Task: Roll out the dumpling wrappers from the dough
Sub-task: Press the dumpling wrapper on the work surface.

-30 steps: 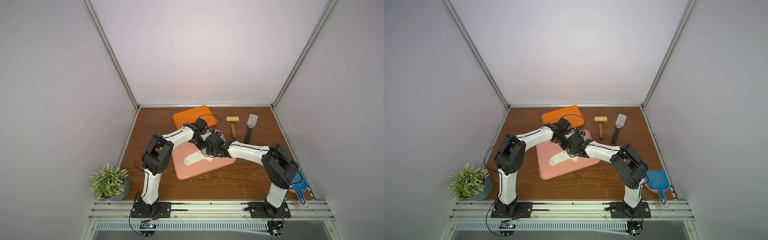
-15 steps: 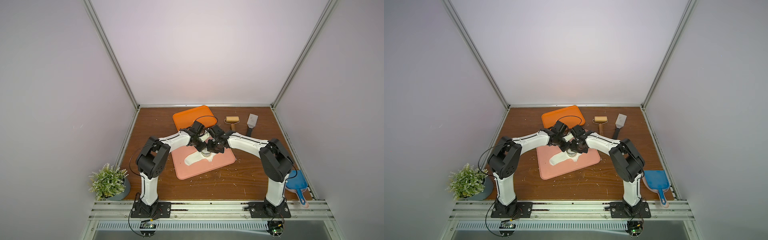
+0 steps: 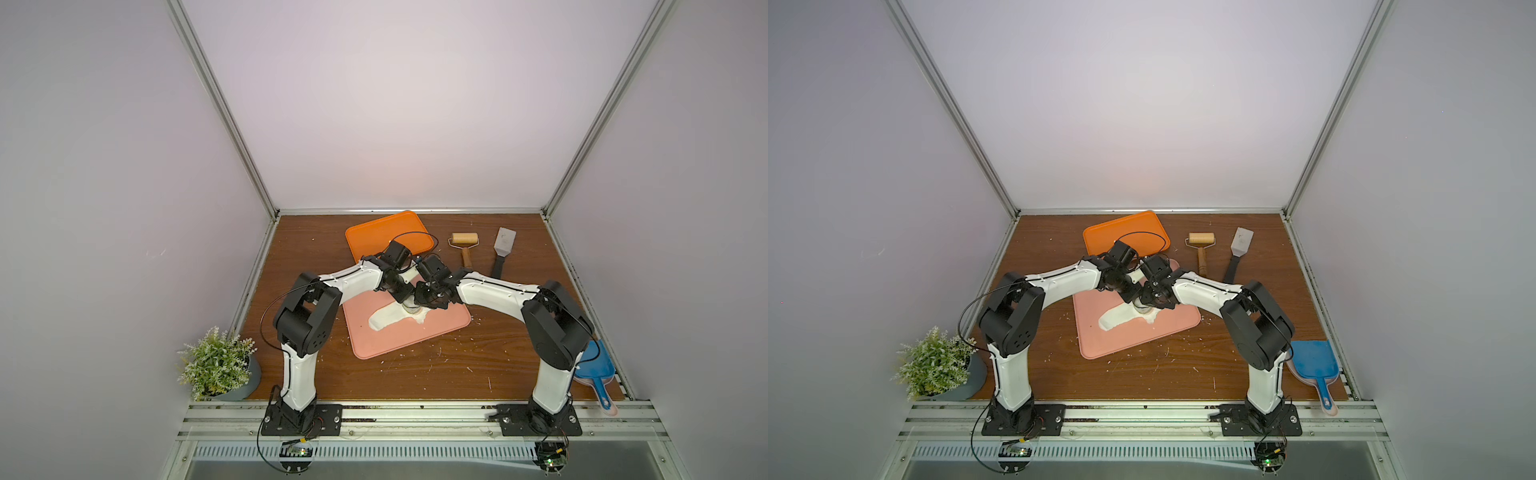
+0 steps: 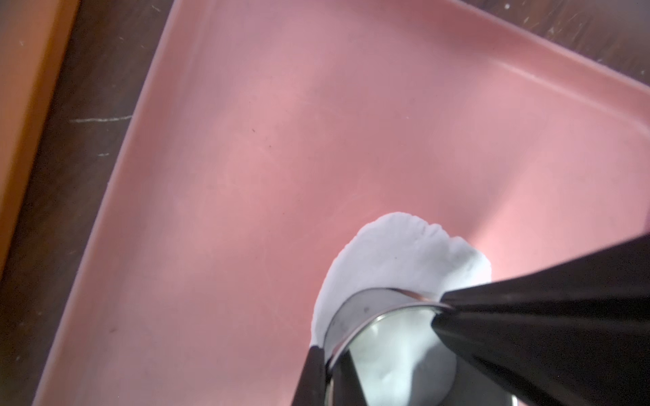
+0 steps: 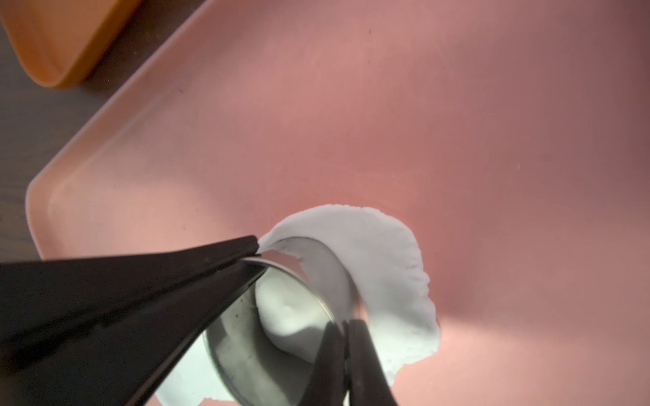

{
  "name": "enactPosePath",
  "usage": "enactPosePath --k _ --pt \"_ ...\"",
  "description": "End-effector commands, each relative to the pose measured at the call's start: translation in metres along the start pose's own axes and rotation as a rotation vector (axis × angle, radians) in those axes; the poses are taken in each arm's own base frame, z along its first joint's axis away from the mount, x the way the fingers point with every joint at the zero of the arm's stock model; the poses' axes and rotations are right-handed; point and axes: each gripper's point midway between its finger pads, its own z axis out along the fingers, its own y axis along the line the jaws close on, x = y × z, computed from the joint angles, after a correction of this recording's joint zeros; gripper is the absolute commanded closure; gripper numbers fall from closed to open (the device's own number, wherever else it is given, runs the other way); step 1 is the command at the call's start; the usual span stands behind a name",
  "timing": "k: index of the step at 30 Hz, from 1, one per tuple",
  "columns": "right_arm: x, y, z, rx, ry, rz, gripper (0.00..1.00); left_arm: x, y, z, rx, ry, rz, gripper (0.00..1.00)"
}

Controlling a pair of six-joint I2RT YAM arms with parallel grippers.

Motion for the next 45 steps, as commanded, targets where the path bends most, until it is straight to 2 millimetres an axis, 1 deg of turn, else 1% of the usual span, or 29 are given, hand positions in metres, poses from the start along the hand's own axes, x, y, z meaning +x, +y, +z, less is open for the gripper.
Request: enactPosePath --k 1,4,7,9,13,18,22,26,29,32,36,38,45 --pt "0.108 -0.007 0.050 0.036 0.261 -0.200 1.00 0.173 -0.011 0.059 -0.003 0.627 0.045 1.00" --pt "0.118 0.004 0.045 0.012 0.275 -0.222 1.00 0.165 -0.008 0.063 -0.003 0.610 0.063 1.00" --pt "0.128 0.013 0.046 -0.017 0.295 -0.221 1.00 0.159 -0.010 0.065 0.020 0.594 0.079 1.00" --pt "0.131 0.012 0.049 -0.021 0.305 -0.207 1.00 0.158 -0.012 0.066 0.032 0.590 0.085 1.00" --pt "0.126 0.007 0.052 0.001 0.295 -0.184 1.00 0.165 -0.017 0.066 0.058 0.601 0.097 1.00" --pt "0.107 -0.011 0.059 0.022 0.283 -0.122 1.00 0.182 -0.028 0.059 0.090 0.627 0.074 1.00" --pt "0.085 -0.025 0.065 0.039 0.268 -0.096 1.00 0.200 -0.041 0.050 0.123 0.656 0.045 1.00" --pt "0.059 -0.038 0.070 0.069 0.241 -0.089 1.00 0.219 -0.058 0.040 0.173 0.680 0.024 1.00" --pt "0.045 -0.044 0.075 0.086 0.230 -0.090 1.00 0.228 -0.072 0.035 0.223 0.686 0.007 1.00" --pt "0.038 -0.046 0.080 0.105 0.230 -0.097 1.00 0.232 -0.080 0.031 0.258 0.684 0.004 1.00" --pt "0.040 -0.046 0.078 0.110 0.228 -0.104 1.00 0.229 -0.079 0.029 0.250 0.672 0.011 1.00" --pt "0.047 -0.047 0.076 0.125 0.231 -0.115 1.00 0.225 -0.075 0.030 0.231 0.668 0.014 1.00" --pt "0.079 -0.049 0.059 0.180 0.224 -0.145 1.00 0.208 -0.045 0.041 0.087 0.669 0.059 1.00"
